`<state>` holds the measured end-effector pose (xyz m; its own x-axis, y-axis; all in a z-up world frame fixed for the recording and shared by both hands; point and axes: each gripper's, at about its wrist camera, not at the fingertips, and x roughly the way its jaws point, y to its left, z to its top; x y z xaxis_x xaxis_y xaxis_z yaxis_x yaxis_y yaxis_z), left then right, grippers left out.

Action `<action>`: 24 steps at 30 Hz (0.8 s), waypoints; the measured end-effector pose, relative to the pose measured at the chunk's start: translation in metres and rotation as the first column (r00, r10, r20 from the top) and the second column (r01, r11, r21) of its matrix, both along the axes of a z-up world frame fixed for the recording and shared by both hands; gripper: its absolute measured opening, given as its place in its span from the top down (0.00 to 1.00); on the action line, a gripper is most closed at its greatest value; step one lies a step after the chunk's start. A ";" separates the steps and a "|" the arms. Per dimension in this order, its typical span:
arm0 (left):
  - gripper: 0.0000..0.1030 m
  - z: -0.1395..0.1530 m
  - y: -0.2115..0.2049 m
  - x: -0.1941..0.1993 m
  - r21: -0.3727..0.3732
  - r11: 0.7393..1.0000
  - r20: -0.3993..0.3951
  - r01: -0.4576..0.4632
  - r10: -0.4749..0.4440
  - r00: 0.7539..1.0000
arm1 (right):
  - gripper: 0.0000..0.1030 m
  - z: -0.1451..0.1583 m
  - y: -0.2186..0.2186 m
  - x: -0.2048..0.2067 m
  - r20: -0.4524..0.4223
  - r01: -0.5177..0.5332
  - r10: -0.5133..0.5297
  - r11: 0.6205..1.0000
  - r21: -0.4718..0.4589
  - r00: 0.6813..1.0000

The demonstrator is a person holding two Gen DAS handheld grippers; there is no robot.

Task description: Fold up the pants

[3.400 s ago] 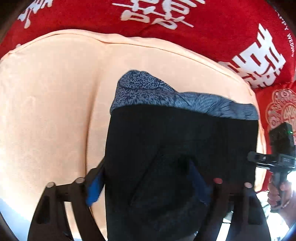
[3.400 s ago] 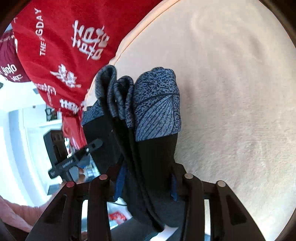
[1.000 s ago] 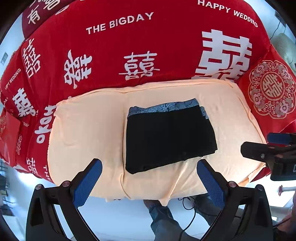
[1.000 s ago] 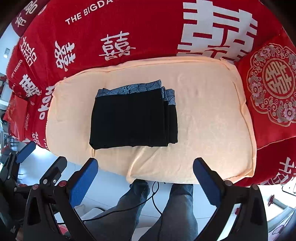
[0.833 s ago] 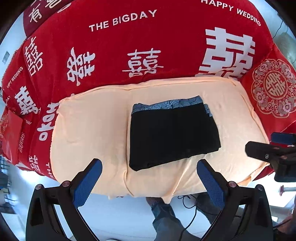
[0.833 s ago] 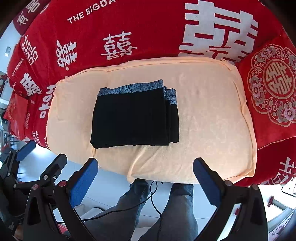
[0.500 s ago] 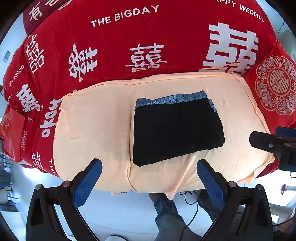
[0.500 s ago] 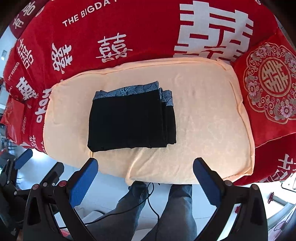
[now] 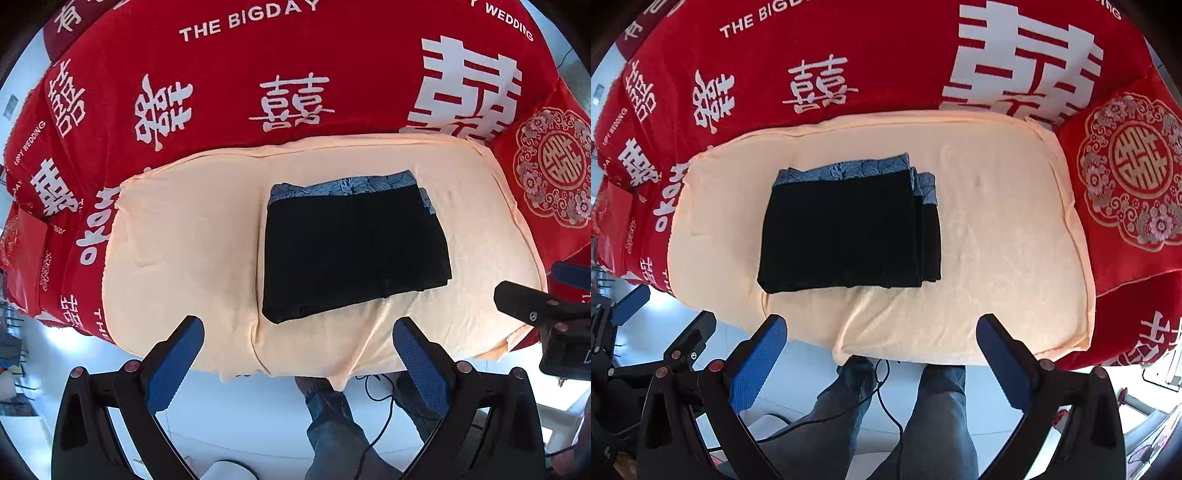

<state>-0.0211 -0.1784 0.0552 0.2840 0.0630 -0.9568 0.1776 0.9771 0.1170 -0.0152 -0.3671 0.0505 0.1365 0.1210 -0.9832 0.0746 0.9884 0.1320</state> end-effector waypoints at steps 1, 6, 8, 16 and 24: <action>0.00 -0.001 0.000 0.000 -0.001 1.000 -0.004 0.002 -0.002 1.000 | 0.01 -0.001 0.000 -0.001 -0.003 0.001 -0.001 1.000 -0.003 1.000; 0.00 -0.003 0.000 0.003 -0.008 1.000 -0.014 0.001 -0.001 1.000 | 0.01 -0.002 0.000 -0.001 -0.007 -0.001 0.001 1.000 -0.029 1.000; 0.00 -0.005 0.001 0.005 -0.010 1.000 -0.019 -0.006 0.006 1.000 | 0.01 -0.001 0.001 0.000 -0.002 -0.003 0.003 0.999 -0.039 1.000; 0.00 -0.008 0.006 0.010 -0.011 0.999 -0.029 -0.030 0.030 0.999 | 0.01 -0.003 0.001 0.004 -0.007 -0.004 0.004 0.998 -0.057 1.000; 0.00 -0.010 0.010 0.014 -0.012 0.999 -0.039 -0.042 0.041 0.998 | 0.01 -0.005 0.005 0.008 -0.013 -0.016 0.015 0.997 -0.074 1.000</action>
